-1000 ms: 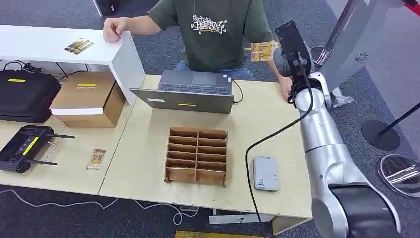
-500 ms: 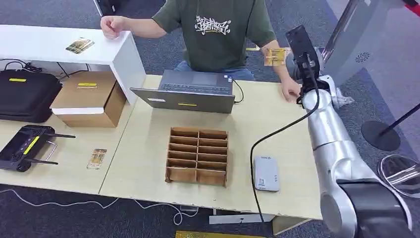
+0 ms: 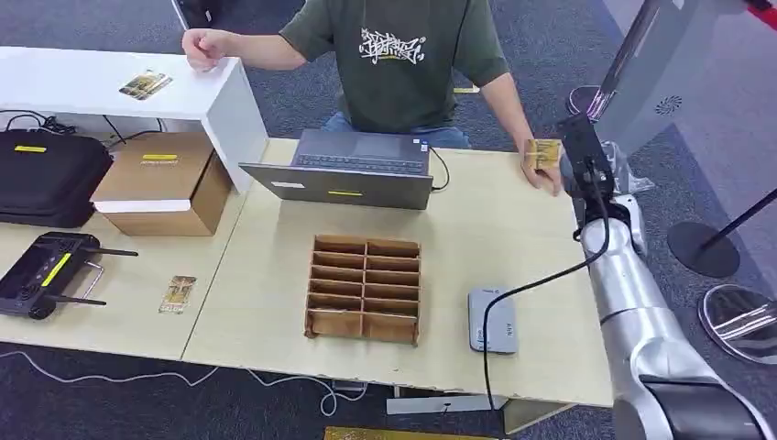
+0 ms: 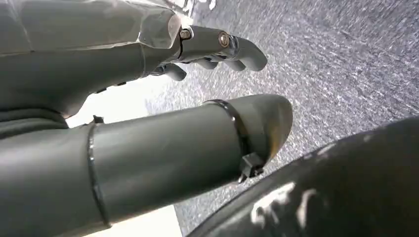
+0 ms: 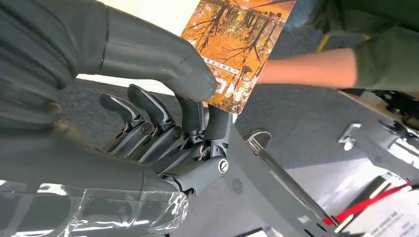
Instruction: Pass the card to the sensor for recognition and then transmit it.
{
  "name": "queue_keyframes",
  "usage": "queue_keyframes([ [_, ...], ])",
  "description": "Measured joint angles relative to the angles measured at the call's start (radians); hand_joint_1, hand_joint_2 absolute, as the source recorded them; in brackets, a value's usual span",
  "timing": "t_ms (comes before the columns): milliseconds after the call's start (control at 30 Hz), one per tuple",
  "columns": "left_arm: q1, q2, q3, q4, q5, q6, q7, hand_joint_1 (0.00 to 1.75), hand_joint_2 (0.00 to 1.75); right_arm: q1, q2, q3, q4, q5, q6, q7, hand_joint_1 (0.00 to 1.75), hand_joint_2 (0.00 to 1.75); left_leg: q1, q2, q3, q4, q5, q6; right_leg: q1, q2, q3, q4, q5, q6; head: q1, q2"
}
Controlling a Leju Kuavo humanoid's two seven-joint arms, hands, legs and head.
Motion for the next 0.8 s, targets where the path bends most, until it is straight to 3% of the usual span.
queue_keyframes([
  [333, 0.001, -0.005, 0.047, 0.000, 0.004, -0.002, -0.003, 0.00, 0.00, 0.191, 0.003, -0.031, -0.129, 0.003, 0.015, -0.001, 1.75, 1.75, 0.000, 0.000, 0.000, 0.000, 0.000, 0.000, 0.000, -0.001, 0.000, 0.000, 0.000, 0.000, 0.000, 0.000],
  [800, 0.003, -0.011, 0.091, 0.000, 0.003, -0.009, -0.002, 0.00, 0.00, 0.403, 0.049, -0.053, -0.291, 0.008, 0.048, 0.036, 1.75, 1.75, 0.000, 0.000, -0.001, 0.000, -0.001, 0.000, 0.000, -0.001, 0.000, 0.000, -0.001, 0.000, 0.000, 0.000],
])
